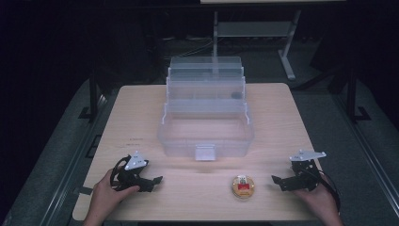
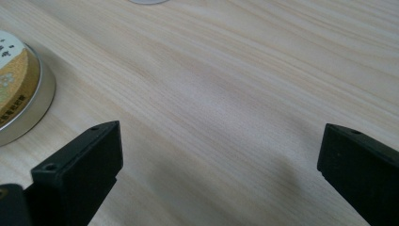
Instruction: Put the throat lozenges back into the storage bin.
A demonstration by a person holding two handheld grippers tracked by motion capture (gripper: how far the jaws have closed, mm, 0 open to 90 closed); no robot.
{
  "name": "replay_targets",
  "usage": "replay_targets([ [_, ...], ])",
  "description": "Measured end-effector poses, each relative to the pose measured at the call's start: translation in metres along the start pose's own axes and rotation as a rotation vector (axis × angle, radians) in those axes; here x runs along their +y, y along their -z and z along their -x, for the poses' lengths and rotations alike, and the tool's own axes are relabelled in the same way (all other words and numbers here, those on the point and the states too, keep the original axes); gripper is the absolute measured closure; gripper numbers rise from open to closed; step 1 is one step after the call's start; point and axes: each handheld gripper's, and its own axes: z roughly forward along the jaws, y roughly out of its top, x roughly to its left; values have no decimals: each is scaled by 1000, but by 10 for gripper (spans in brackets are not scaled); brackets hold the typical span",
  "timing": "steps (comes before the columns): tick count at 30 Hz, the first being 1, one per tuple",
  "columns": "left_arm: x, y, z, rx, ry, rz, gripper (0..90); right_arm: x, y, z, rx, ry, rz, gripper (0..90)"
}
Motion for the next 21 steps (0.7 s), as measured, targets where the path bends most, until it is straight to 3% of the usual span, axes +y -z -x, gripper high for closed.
replay_targets([
  [21,0,0,0,0,2,0,123,13,11,1,45,54,-82,34],
])
